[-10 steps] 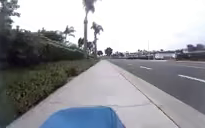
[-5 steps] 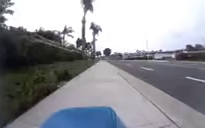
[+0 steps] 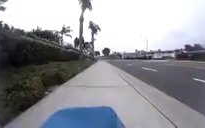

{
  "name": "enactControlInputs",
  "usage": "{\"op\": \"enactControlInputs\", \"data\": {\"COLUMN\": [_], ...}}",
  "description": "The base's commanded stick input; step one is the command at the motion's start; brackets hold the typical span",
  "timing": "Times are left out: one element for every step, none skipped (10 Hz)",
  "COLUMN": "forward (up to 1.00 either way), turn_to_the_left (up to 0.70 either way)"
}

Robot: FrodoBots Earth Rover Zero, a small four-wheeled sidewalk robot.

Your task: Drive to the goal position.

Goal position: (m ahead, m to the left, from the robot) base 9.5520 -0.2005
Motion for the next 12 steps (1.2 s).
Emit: {"op": "enactControlInputs", "data": {"forward": [1.0, 1.0, 1.0, 1.0, 1.0, 1.0, 1.0, 1.0, 1.0, 1.0, 1.0, 1.0], "turn_to_the_left": [0.0, 0.0, 0.0, 0.0, 0.0, 0.0, 0.0, 0.0, 0.0, 0.0, 0.0, 0.0]}}
